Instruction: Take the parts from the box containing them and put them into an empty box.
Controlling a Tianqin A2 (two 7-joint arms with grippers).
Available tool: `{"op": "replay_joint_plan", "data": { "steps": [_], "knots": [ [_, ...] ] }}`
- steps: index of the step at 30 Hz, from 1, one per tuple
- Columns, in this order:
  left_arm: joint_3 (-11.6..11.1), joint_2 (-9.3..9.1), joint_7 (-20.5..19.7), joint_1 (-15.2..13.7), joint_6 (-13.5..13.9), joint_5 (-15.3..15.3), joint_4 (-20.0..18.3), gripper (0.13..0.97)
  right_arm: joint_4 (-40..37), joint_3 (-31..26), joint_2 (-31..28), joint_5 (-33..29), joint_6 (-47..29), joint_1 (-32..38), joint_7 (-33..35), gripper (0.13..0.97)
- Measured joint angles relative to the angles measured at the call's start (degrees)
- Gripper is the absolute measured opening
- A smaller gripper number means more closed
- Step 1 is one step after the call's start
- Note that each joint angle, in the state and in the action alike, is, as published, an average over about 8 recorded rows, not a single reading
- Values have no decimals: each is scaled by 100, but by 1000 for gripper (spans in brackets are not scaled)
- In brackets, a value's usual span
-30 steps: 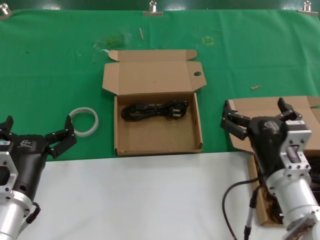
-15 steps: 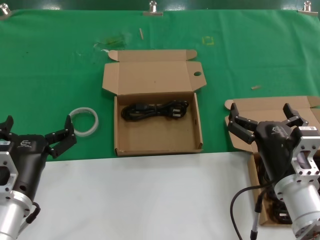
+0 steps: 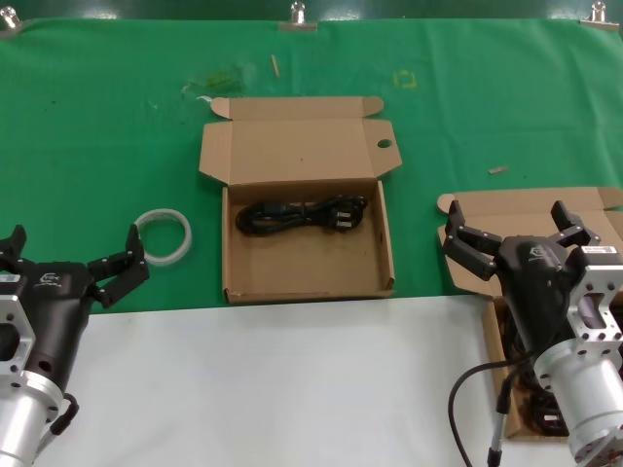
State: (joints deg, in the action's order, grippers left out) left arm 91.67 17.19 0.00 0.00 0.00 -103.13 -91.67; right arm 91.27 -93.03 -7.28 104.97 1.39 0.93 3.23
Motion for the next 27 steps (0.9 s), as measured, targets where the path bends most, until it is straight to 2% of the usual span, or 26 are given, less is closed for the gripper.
{"op": "replay_joint_plan", "data": {
  "steps": [27],
  "knots": [
    [0,0,0,0,0,0,0,965,0,0,0,0,0,0,0,966]
  ]
}}
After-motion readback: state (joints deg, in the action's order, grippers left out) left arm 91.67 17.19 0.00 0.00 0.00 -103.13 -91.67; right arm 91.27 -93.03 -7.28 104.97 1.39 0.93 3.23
